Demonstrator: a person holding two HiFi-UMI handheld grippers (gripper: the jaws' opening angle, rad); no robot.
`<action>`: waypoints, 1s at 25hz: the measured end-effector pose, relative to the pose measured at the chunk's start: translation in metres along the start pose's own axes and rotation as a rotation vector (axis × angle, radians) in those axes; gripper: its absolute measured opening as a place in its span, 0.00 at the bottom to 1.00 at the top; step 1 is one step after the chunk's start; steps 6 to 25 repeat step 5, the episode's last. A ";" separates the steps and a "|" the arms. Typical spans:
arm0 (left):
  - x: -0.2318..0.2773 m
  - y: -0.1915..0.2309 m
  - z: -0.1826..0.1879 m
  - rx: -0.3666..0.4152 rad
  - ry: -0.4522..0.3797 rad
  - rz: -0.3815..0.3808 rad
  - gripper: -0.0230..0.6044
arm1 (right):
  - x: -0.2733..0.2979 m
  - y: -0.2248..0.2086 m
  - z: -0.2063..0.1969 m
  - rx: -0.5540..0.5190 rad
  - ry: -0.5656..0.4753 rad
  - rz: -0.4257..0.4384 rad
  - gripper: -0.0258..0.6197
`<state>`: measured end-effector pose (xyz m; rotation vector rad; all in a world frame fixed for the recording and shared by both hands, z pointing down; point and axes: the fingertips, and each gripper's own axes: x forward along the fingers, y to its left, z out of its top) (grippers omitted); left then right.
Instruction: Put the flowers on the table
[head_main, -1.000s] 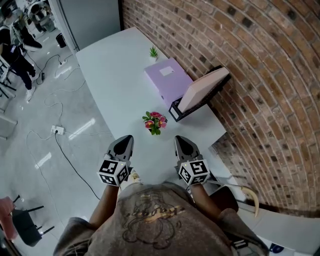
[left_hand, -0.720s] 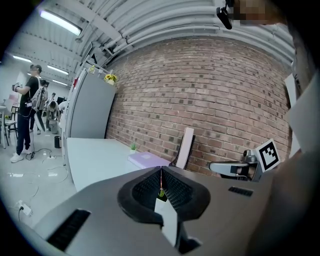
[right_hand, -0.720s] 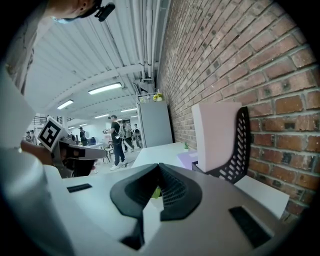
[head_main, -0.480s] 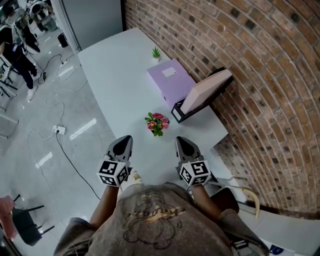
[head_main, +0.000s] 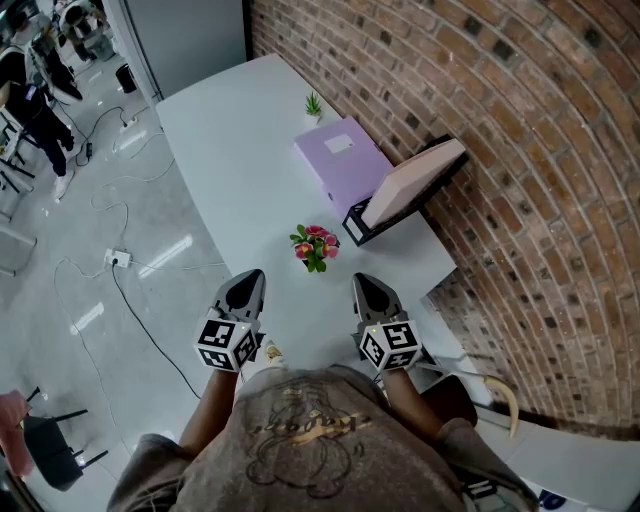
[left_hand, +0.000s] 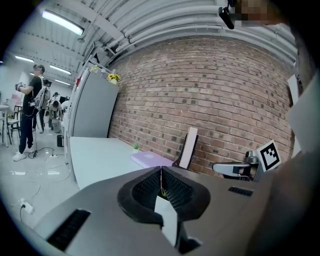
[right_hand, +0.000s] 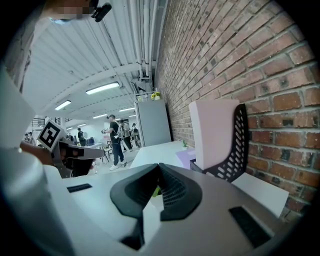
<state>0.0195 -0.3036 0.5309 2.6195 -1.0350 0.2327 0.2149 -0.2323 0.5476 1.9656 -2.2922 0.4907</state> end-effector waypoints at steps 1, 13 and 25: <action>0.000 0.000 0.000 -0.003 0.001 0.000 0.07 | 0.000 0.000 -0.001 0.004 0.001 0.000 0.04; 0.001 -0.004 0.004 -0.039 0.005 -0.005 0.07 | -0.001 -0.002 -0.002 0.011 0.005 0.000 0.04; 0.001 -0.004 0.004 -0.039 0.005 -0.005 0.07 | -0.001 -0.002 -0.002 0.011 0.005 0.000 0.04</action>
